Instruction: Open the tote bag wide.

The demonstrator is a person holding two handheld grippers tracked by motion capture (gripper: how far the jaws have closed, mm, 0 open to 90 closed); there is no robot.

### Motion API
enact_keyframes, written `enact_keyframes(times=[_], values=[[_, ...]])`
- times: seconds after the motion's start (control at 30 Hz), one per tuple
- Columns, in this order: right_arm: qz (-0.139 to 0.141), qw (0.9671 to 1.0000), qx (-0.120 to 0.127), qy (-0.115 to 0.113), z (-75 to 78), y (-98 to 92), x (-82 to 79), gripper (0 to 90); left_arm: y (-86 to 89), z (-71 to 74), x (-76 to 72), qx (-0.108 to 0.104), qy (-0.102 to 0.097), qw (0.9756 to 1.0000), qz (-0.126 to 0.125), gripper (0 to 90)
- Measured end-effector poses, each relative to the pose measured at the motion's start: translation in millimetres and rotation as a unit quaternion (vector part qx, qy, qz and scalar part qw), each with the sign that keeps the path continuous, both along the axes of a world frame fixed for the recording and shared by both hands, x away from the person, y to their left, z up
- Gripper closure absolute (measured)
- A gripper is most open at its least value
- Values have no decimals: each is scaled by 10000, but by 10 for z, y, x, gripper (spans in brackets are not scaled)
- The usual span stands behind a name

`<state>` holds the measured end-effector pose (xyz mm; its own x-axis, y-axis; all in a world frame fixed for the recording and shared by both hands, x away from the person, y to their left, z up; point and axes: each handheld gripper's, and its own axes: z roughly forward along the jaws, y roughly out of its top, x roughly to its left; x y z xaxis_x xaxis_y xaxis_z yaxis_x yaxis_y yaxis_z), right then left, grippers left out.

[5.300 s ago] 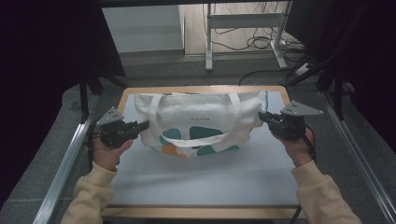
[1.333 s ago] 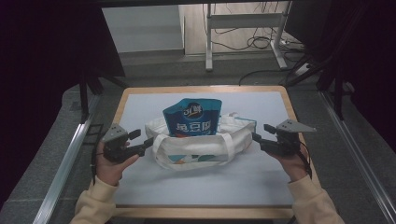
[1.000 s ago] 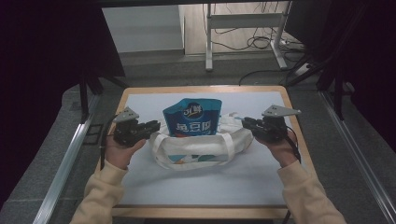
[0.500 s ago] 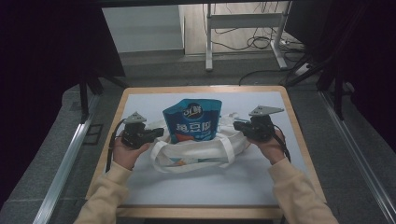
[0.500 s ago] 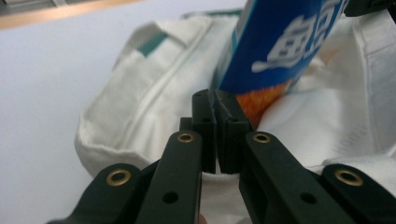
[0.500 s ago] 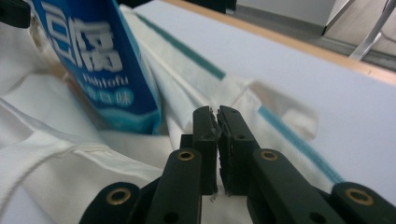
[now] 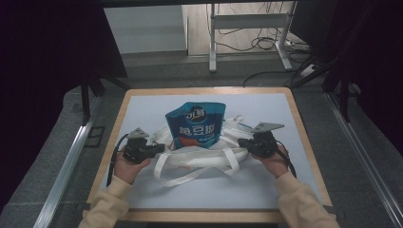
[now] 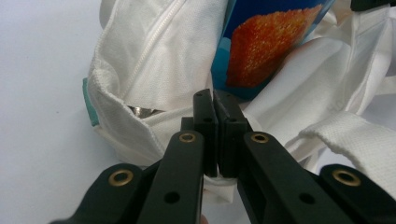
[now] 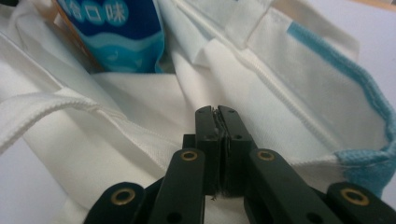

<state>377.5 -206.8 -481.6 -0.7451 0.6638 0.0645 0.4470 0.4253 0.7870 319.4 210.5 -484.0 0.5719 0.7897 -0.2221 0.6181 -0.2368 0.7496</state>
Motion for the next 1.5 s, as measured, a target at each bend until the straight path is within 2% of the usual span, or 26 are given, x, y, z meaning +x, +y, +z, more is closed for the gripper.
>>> enact_keyframes(times=[0.23,0.33,0.63,0.77,0.9,1.03,1.13,1.2,1.3,1.4,1.5], values=[[56,9999,-109,122,-148,16,-84,874,-34,-87,2,49,47,10000,-19,886],[97,9995,-166,243,-229,3,-113,878,-49,-127,-4,69,47,10000,-25,889],[103,9993,-210,305,-348,1,-97,889,-67,-168,13,74,42,10000,-18,893],[93,9995,-161,255,-316,7,-107,888,-59,-136,22,81,29,10000,-11,891],[166,9998,20,57,-174,35,-132,888,-94,-1,65,192,-157,9997,-11,885],[363,9990,176,-174,8,175,-210,888,-141,134,124,242,-318,9992,1,880],[580,9978,181,-265,85,327,-273,887,-165,195,187,239,-352,9991,27,883],[698,9972,144,-232,81,421,-302,887,-191,200,238,263,-262,9993,-6,884],[806,9966,50,-145,18,506,-323,887,-236,158,293,419,-175,9990,-24,885],[861,9963,-23,-38,-58,523,-330,887,-259,90,330,583,-83,9983,-37,885],[907,9958,-75,65,-131,527,-336,888,-266,40,377,598,-16,9982,10,887]])
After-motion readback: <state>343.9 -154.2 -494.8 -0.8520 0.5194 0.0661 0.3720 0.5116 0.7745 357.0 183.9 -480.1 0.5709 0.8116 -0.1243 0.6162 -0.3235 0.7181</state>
